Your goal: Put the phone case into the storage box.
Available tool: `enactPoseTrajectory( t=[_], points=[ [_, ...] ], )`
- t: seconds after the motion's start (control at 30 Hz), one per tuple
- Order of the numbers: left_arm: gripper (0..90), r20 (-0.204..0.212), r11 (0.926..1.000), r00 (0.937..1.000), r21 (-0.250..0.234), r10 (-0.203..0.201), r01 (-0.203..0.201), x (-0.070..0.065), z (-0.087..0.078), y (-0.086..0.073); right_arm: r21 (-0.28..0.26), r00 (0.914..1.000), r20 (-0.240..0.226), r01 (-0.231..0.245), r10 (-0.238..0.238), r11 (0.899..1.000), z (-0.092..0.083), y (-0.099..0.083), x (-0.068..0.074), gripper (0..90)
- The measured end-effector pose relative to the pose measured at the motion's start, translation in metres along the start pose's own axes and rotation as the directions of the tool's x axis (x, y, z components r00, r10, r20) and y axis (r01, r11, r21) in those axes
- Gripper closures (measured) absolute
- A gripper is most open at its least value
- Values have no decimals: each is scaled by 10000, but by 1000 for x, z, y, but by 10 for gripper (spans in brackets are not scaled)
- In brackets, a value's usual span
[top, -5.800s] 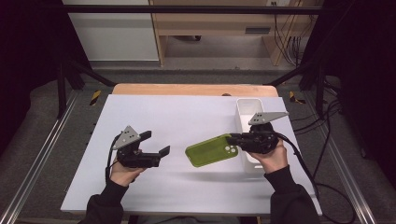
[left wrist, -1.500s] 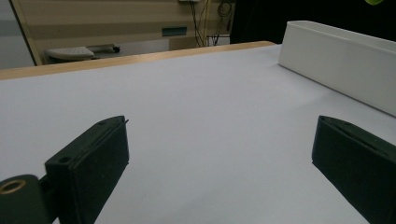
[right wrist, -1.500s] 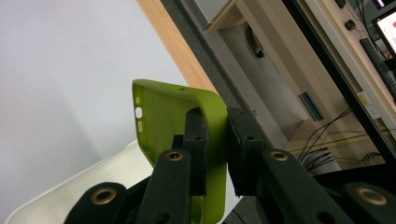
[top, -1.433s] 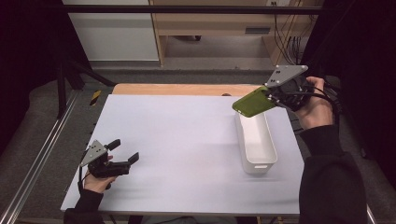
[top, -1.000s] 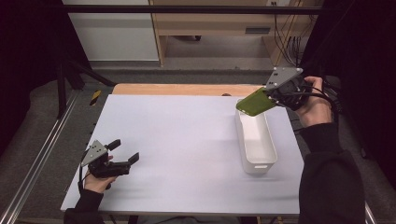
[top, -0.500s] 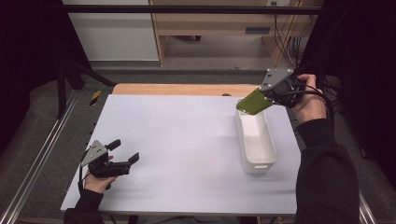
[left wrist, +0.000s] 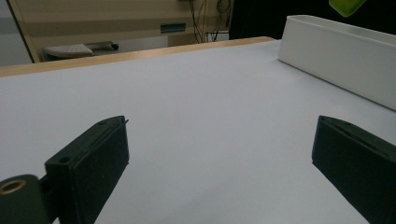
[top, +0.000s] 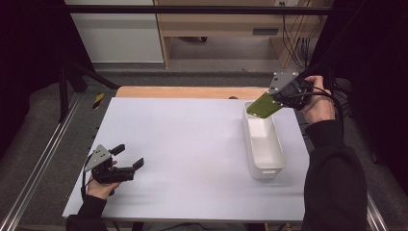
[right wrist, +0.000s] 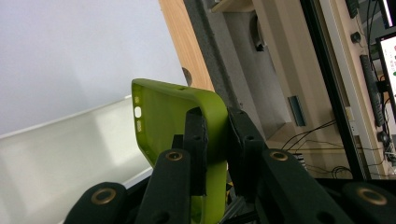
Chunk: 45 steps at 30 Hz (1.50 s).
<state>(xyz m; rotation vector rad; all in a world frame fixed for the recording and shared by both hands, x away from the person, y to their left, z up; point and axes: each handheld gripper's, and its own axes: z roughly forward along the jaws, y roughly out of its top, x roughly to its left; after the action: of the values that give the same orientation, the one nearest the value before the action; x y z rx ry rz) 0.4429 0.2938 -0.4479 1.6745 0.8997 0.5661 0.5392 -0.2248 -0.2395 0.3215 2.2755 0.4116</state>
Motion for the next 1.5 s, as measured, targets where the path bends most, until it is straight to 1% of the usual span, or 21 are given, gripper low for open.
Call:
enactPoseTrajectory(
  t=[0.03, 0.27, 0.43, 0.47, 0.57, 0.63, 0.87, 1.0, 1.1, 1.17, 1.2, 1.23, 1.33, 1.5],
  points=[
    [33, 1, 10000, 10000, -1, 0, 0, 0, 0, 0, 76, 10000, -29, 36, -36, 10000, 1, 0, -1, 793],
    [33, 2, 10000, 10000, 46, -3, 3, 0, 1, -1, 148, 9996, -161, 254, -251, 9996, 10, -1, -3, 793],
    [33, -10, 10000, 10000, 9, -40, 40, 0, 1, -1, 190, 9995, -218, 232, -228, 9995, 16, -3, -4, 793],
    [33, -6, 10000, 10000, 21, -39, 39, 0, 1, -1, 203, 9993, -253, 286, -281, 9994, 17, -4, -4, 793],
    [33, 4, 10000, 10000, 85, 3, -3, 1, 1, -1, 357, 9989, -287, 374, -364, 9987, 21, -5, -5, 793],
    [33, 10, 10000, 10000, 90, -4, 4, 1, 1, -1, 405, 9984, -392, 428, -412, 9983, 24, -5, -6, 793],
    [33, 8, 9999, 10000, 105, -11, 11, 1, 2, -2, 333, 9968, -538, 617, -599, 9975, 32, -4, -9, 793],
    [33, 15, 9999, 10000, 110, -34, 34, 1, 2, -2, 398, 9956, -558, 773, -751, 9962, 35, -4, -12, 793],
    [33, 28, 9999, 10000, 129, -35, 35, 1, 2, -3, 479, 9953, -611, 781, -751, 9958, 38, -4, -12, 793],
    [33, 32, 9999, 10000, 134, -35, 35, 1, 2, -3, 431, 9942, -669, 868, -838, 9953, 41, -4, -12, 793],
    [33, 31, 9999, 10000, 134, -34, 33, 1, 2, -3, 491, 9942, -684, 870, -835, 9950, 42, -4, -12, 793],
    [33, 30, 9999, 10000, 139, -29, 28, 1, 2, -3, 425, 9928, -721, 986, -953, 9942, 43, -3, -13, 793],
    [33, 30, 9999, 10000, 150, -31, 31, 1, 3, -3, 369, 9912, -770, 1111, -1080, 9931, 48, -2, -13, 793],
    [33, 20, 9998, 10000, 182, -18, 18, 1, 3, -3, 515, 9892, -794, 1274, -1231, 9905, 54, 1, -12, 793]
  ],
)
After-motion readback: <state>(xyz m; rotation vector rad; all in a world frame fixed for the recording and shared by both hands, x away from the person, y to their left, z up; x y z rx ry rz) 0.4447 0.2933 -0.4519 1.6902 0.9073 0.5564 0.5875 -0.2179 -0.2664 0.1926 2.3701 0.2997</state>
